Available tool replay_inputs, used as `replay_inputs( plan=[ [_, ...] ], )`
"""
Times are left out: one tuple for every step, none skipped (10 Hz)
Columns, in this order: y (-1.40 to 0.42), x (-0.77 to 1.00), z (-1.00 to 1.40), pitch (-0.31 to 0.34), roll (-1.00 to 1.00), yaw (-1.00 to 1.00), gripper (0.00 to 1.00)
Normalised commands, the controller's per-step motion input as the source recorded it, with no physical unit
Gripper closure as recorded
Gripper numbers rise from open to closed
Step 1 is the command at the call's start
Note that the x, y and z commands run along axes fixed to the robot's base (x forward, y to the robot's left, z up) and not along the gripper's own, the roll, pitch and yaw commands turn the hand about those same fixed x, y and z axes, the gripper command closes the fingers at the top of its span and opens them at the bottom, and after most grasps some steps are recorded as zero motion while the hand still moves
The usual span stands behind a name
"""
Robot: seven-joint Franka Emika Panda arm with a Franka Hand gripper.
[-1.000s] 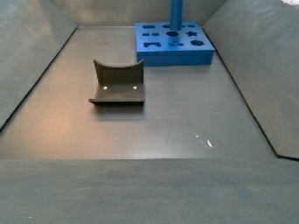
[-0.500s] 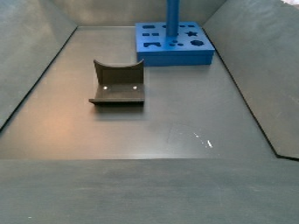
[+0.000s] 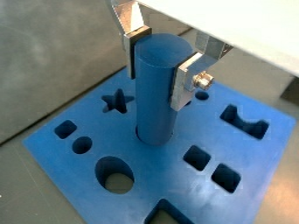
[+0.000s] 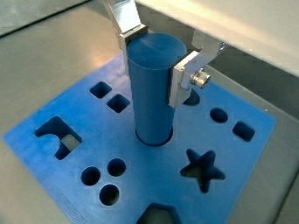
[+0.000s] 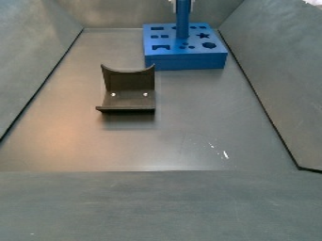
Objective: Insert the round object.
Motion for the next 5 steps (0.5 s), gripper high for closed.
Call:
replay_inputs(
  plan=[
    [-0.10, 0.20, -0.29, 0.004, -0.03, -0.25, 1.00],
    [-0.10, 0.19, -0.30, 0.000, -0.05, -0.24, 1.00],
    [-0.08, 0.17, -0.28, 0.000, -0.09, -0.25, 1.00],
    [0.00, 0.00, 0.00, -0.004, 0.00, 0.00, 1.00],
    [0.00, 0.00, 0.00, 0.000, 0.00, 0.00, 1.00]
  ],
)
